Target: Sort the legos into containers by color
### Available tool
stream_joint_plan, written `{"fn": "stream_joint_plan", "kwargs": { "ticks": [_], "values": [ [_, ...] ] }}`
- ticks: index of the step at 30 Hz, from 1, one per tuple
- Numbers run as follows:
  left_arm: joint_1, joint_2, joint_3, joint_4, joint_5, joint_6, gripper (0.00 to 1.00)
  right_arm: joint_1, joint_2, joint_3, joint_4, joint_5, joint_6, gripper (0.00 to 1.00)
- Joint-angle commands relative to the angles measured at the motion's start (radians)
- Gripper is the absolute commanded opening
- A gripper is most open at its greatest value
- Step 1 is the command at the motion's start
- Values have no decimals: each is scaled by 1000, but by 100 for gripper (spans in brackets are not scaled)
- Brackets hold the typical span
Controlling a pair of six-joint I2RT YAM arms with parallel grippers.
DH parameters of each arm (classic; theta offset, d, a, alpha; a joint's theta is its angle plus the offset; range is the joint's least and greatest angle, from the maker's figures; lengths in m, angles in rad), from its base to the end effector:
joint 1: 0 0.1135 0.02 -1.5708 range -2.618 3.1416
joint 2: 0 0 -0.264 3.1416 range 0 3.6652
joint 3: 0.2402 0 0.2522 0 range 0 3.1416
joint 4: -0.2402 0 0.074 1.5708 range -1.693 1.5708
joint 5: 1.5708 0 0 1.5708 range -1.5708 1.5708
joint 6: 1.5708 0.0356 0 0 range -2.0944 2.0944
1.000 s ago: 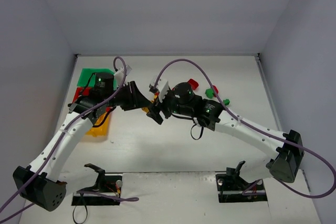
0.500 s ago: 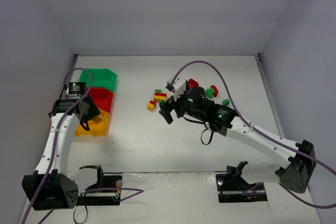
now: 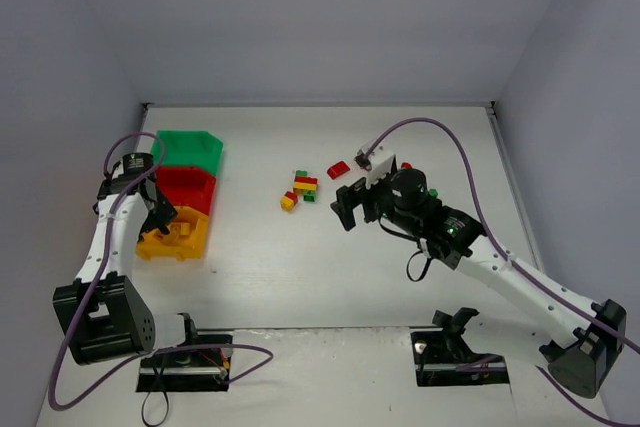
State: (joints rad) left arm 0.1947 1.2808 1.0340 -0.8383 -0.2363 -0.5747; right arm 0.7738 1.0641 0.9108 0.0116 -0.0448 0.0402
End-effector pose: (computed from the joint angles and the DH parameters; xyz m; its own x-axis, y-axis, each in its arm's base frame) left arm 0.2411 0.0560 0.2688 -0.5677 -0.6506 -0.5044 -0.7195 0.6899 -0.0800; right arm 0.1788 0.1770 0.3507 -0.1303 -0.0711 -0.9889 -0.7252 0.6870 0.0461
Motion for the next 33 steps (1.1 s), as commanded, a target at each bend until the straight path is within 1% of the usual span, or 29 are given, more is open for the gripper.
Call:
{"fn": "stream_joint_plan", "kwargs": {
  "ticks": [1,5,6,9,10,11,13,14,16,17,18,19,20,21,23,26,28,33],
  "values": [
    [9,-3,81,30,-35,4,58,-18,-55,-4,28,37,20,99],
    [0,-6,126,90,72,15,59,-41,-96,-30,19,69,38,99],
    [-8,-3,138,102,131,24,59,-45,-102,-39,14,85,50,99],
    [-116,17,202,159,184,65,59,-59,-127,-58,8,108,82,100],
    [-200,41,202,194,189,65,59,-67,-133,-62,7,124,89,99],
    [-254,57,263,214,195,103,59,-71,-142,-66,2,126,93,99],
    [-322,101,308,272,274,133,59,-74,-148,-70,-7,134,101,99],
    [-380,161,336,283,291,162,60,-76,-157,-70,-7,137,107,99],
    [-440,227,437,298,311,212,59,-76,-168,-72,-38,140,124,99],
    [-502,295,472,298,307,276,59,-77,-179,-75,-41,144,128,99],
    [-532,331,538,301,304,314,59,-79,-184,-76,-48,146,136,99],
    [-558,398,569,309,296,341,59,-80,-188,-79,-50,148,144,99],
    [-580,431,599,312,302,387,59,-80,-193,-82,-55,145,156,98],
    [-622,496,691,318,343,426,59,-80,-191,-84,-67,140,173,98],
    [-632,563,719,324,382,453,59,-80,-193,-85,-71,134,185,98],
    [-670,687,843,324,446,498,59,-84,-199,-90,-79,128,210,98],
    [-699,770,923,324,460,527,59,-84,-207,-92,-82,122,220,98],
    [-747,906,1063,332,523,546,59,-84,-207,-86,-107,97,237,98]
  ]
}}
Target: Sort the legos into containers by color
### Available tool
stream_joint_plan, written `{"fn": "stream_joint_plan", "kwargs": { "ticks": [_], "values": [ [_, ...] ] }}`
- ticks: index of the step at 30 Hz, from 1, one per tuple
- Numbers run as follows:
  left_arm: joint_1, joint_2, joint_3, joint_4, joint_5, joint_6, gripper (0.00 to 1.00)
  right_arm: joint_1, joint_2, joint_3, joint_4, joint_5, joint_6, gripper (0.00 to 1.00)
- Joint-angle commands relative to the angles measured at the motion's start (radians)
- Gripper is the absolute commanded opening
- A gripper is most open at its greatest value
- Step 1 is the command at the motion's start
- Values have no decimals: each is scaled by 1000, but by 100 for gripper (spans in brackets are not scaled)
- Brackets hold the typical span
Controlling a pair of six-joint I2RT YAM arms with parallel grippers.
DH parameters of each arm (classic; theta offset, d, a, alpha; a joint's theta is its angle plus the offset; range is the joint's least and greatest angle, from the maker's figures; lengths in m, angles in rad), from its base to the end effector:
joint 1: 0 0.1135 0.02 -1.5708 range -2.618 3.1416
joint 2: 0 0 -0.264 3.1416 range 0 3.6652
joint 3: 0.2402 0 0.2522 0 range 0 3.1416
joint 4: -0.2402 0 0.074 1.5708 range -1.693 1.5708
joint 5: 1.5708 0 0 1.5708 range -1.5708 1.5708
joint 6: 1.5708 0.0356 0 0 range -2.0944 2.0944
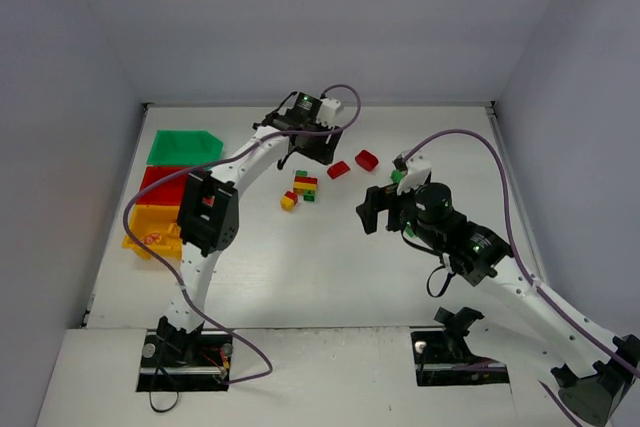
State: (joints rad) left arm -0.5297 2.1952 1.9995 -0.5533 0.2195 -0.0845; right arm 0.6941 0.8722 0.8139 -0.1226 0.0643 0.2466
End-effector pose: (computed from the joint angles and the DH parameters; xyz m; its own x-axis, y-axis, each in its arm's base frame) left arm 0.4327 -0.2623 0.2649 -0.6387 0.2785 -0.7172 0.5789 0.7880 -0.2095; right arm 0.1598 0.1300 0.3416 -0.2781 0.0855 -0.9567 -0.5382 0.8111 0.2289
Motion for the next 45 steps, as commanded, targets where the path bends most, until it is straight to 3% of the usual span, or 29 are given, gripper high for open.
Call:
{"fn": "stream_joint_plan", "kwargs": {
  "ticks": [1,13,23,25,27,30,37,45],
  "values": [
    [-38,33,116,52,69,58,59,-5,-15,13,25,-20,33,98],
    [-75,241,288,24,18,81,57,-5,-41,21,-15,-46,54,98],
    [-75,275,274,91,-60,71,35,-5,-65,16,-40,-37,63,97],
    [-75,270,265,95,-68,72,21,-5,-68,16,-41,-37,65,97],
    [-75,239,243,108,-81,63,8,-5,-67,21,-43,-35,62,97],
    [-64,135,139,183,-161,8,0,-4,-64,30,-43,-17,63,97],
    [52,-159,-73,132,-432,-269,0,-5,-3,70,-43,55,62,97],
    [304,-505,-445,-43,-528,-615,0,-7,119,134,-34,103,42,97]
  ]
}}
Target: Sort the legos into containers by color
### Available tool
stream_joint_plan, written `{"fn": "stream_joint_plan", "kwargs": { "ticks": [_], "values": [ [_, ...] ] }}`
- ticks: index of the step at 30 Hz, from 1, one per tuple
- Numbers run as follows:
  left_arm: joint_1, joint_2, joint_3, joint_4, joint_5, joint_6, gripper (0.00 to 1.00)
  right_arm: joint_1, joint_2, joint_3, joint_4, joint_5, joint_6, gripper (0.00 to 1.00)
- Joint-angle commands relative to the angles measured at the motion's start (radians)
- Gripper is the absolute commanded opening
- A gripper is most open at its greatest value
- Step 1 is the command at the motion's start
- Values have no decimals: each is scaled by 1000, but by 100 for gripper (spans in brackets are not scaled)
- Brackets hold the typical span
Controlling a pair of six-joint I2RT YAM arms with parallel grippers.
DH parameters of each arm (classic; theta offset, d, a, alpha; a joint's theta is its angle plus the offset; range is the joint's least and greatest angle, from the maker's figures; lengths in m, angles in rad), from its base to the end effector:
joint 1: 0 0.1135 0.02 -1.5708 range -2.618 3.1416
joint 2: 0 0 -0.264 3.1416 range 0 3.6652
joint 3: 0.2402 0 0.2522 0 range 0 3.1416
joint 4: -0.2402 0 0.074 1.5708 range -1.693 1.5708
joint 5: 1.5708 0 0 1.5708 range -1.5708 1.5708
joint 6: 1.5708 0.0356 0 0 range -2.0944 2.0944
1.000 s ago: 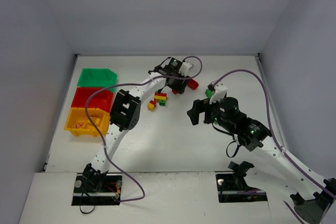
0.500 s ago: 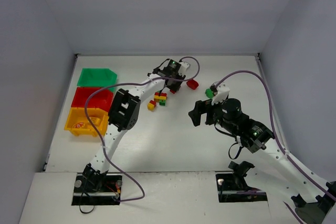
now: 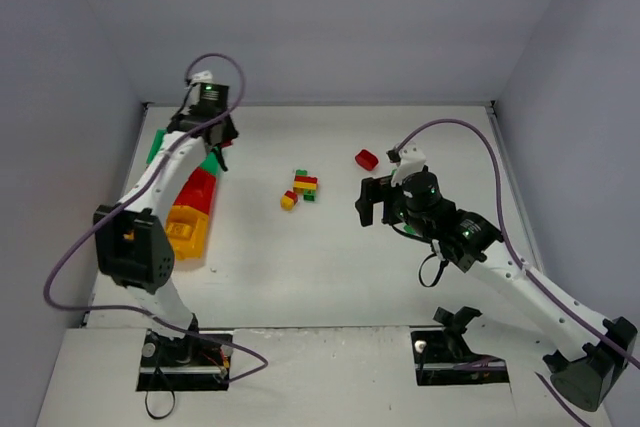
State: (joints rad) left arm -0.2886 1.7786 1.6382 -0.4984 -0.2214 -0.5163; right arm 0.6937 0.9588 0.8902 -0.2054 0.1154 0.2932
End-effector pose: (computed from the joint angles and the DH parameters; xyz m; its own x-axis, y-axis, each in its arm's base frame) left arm 0.3979 -0.1100 0.3321 -0.5507 -0.3389 -0.7628 -0.1877 0.9407 -0.2825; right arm 0.1734 0.1389 0.3431 -0.3581 0.0756 -0.9306 -0.4663 0.8490 0.2484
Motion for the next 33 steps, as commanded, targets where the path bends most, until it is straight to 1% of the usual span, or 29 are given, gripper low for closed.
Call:
{"fn": "stream_joint_plan", "kwargs": {
  "ticks": [1,2,3,8,9,10,12,14,15,17,18,19,21,22,24,25,27,29,31,33],
  "values": [
    [86,-134,-113,-101,-91,-197,0,-6,50,67,52,49,-9,97],
    [130,-152,-139,-106,-91,-217,0,-6,60,70,57,46,-11,97],
    [152,-166,-184,-111,-93,-221,0,-6,67,73,60,46,-9,97],
    [252,-212,-253,-146,-107,-241,0,-6,103,75,72,64,10,97],
    [278,-211,-274,-141,-105,-241,5,-6,106,75,73,67,12,97],
    [319,-205,-282,-138,-89,-244,8,-6,112,72,75,72,20,97],
    [344,-188,-293,-137,-75,-251,10,-6,118,72,75,81,23,97],
    [364,-174,-301,-132,-62,-255,14,-8,124,69,78,92,24,97],
    [379,-163,-299,-131,-61,-258,22,-8,130,69,80,96,27,97],
    [393,-156,-294,-123,-50,-260,28,-10,138,70,81,107,26,98],
    [400,-148,-290,-121,-46,-260,35,-11,149,72,83,113,29,98],
    [402,-146,-276,-123,-39,-257,40,-17,155,72,83,115,30,98],
    [402,-140,-261,-124,-27,-252,45,-25,179,76,87,115,32,98],
    [402,-139,-256,-126,-21,-249,49,-36,190,78,95,113,32,98],
    [404,-146,-244,-135,-15,-248,54,-49,219,88,106,102,23,98],
    [402,-151,-242,-137,-12,-245,58,-63,233,92,119,98,2,98],
    [404,-171,-244,-134,-7,-238,61,-85,271,104,136,86,-23,98],
    [402,-185,-242,-144,10,-235,63,-130,297,122,175,17,-92,98],
    [399,-220,-245,-147,52,-234,63,-164,343,142,198,-11,-133,98],
    [388,-267,-259,-143,83,-223,63,-235,401,157,241,-57,-164,97]
  ]
}}
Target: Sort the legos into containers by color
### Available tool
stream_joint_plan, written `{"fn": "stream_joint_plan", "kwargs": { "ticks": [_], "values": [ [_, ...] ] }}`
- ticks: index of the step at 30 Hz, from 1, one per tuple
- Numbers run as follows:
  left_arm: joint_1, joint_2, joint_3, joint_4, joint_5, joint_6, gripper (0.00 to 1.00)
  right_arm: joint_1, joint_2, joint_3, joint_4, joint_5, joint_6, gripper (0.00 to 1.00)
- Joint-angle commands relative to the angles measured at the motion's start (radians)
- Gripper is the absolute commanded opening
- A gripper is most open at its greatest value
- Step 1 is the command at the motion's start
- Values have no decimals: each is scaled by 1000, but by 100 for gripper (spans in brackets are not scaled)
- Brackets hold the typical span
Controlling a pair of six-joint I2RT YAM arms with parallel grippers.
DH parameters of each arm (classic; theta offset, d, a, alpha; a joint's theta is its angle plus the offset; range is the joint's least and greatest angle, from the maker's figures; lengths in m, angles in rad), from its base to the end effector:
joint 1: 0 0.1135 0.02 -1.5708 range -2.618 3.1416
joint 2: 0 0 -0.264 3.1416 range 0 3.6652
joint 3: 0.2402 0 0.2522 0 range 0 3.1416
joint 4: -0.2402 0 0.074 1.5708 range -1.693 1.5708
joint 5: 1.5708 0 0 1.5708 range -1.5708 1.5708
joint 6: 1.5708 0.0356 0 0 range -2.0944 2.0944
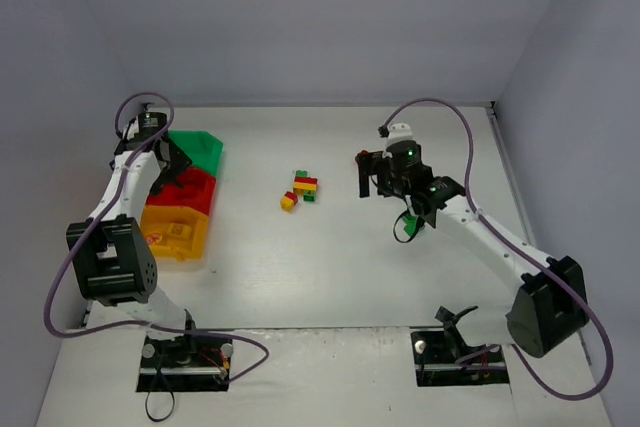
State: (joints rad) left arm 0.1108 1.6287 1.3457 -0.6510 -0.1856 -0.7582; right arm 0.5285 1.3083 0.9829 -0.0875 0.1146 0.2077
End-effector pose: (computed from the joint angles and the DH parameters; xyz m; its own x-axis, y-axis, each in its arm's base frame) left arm 0.3492 0.0455 0.2786 -0.4305 -0.7279 -0.5338 -0.7075 0.6393 -0.3011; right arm 0.2637 0.1492 0.3031 -0.4237 -0.0102 -0.9057 -0.3302 0.9329 0.1440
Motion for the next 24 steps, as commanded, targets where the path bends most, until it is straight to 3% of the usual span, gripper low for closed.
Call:
{"fn": "stream_joint_plan", "kwargs": {
  "ticks": [1,5,12,24],
  "values": [
    [-16,-131,32,14,67,34,63,-97,77,79,132,-93,-85,96],
    [-59,-197,43,-50,133,106,63,-176,193,177,138,-208,-161,94],
    [-141,-346,-16,-93,204,178,63,-229,414,306,143,-389,-442,89],
    [-181,-497,-80,-168,321,226,63,-245,672,442,135,-374,-591,84]
  ]
}}
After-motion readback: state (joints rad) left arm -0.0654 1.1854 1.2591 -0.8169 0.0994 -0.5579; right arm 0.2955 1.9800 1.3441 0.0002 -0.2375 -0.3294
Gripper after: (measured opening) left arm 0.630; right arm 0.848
